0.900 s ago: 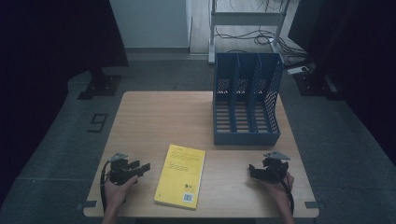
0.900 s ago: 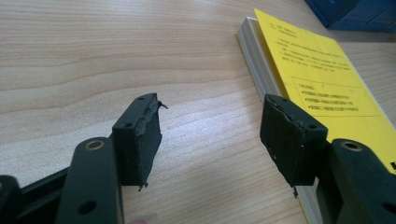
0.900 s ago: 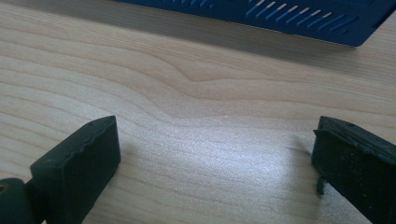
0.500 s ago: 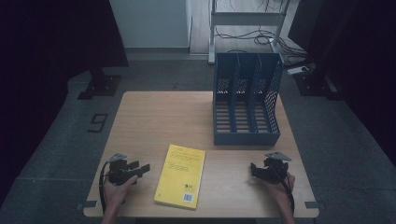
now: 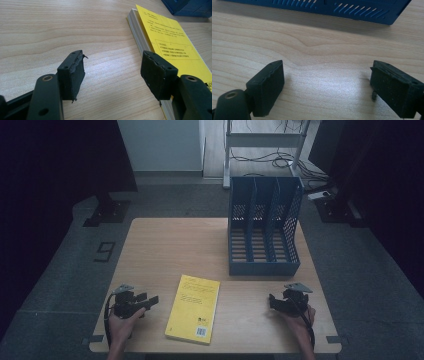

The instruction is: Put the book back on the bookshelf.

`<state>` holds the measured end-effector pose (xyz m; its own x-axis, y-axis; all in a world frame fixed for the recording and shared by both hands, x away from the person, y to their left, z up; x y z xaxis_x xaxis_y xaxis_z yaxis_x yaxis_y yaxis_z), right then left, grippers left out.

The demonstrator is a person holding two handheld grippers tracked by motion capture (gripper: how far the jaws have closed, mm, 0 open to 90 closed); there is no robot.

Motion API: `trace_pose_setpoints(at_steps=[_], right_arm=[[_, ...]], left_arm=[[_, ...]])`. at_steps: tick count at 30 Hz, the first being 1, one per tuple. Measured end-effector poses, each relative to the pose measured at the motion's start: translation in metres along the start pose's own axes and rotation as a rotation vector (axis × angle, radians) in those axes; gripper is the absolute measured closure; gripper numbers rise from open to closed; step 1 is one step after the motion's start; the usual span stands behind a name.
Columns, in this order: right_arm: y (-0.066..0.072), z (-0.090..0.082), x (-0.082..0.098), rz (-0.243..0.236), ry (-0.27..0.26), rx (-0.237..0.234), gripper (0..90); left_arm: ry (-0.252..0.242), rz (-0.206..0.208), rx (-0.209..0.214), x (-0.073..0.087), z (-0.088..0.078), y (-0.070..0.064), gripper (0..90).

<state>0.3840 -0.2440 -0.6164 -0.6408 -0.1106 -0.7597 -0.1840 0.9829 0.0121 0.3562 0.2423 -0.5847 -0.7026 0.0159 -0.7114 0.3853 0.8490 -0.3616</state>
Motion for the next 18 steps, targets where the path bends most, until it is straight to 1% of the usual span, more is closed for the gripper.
trace_pose_setpoints(at_steps=[9, 10, 11, 12, 15, 18], right_arm=[[0.0, -0.001, 0.0, 0.009, -0.009, -0.003, 13.5], [0.0, -0.004, -0.001, 0.009, -0.032, -0.005, 14.8], [0.0, -0.004, -0.001, 0.009, -0.032, -0.005, 14.8], [-0.002, -0.006, -0.004, 0.024, -0.057, -0.009, 15.7], [-0.003, -0.01, -0.006, 0.041, -0.075, -0.021, 16.3], [-0.002, -0.014, -0.008, 0.046, -0.089, -0.024, 16.9]], left_arm=[[-0.019, 0.0, 0.006, -0.003, -0.002, -0.003, 35.1], [-0.024, -0.001, 0.006, -0.004, -0.003, -0.004, 35.1], [-0.026, 0.0, 0.01, -0.005, -0.004, -0.004, 35.1], [-0.036, -0.003, 0.016, -0.006, -0.005, -0.006, 35.1], [-0.044, -0.004, 0.021, -0.008, -0.007, -0.008, 35.1], [-0.049, 0.01, 0.016, -0.01, -0.009, -0.011, 34.9]])
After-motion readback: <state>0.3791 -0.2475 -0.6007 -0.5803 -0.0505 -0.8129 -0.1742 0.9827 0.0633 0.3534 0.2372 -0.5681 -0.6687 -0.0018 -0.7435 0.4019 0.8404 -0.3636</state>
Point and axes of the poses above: each handheld gripper's, and its own axes: z roughly forward along the jaws, x roughly out of its underside, y roughly to its left, the point moved 9 cm from there along z, roughly forward along the jaws, and after that the axes turned 2 degrees about -y, right-handed, at the moved point
